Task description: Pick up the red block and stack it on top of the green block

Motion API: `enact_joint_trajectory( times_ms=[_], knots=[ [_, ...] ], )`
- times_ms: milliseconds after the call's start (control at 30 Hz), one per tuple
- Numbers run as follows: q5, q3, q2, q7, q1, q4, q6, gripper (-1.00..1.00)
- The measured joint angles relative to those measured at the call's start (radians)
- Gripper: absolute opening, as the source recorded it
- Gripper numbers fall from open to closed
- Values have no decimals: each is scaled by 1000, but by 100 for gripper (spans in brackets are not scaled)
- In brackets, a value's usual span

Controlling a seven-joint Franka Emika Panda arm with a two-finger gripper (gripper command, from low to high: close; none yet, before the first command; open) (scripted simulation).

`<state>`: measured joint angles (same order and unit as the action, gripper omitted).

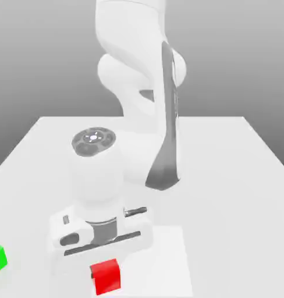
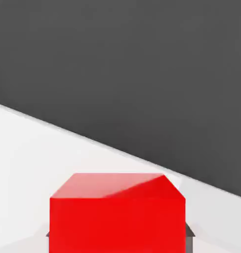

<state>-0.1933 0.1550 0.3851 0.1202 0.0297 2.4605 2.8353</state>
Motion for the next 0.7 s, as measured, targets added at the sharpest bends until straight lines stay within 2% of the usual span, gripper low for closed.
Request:
enact_joint_trajectory(
  times_ms=[167,233,467,567,600,700],
  knots=[
    [71,43,-131,52,29,22,-106,-100],
    [80,78,-164,56,1,6,-160,-100],
    [14,230,-126,-13,-200,-124,-270,-100],
    [-74,215,-11,-78,-300,-183,-223,-100],
    [-96,202,19,-93,-317,-189,-202,100],
    [-96,202,19,-93,-317,-189,-202,100]
  ],
)
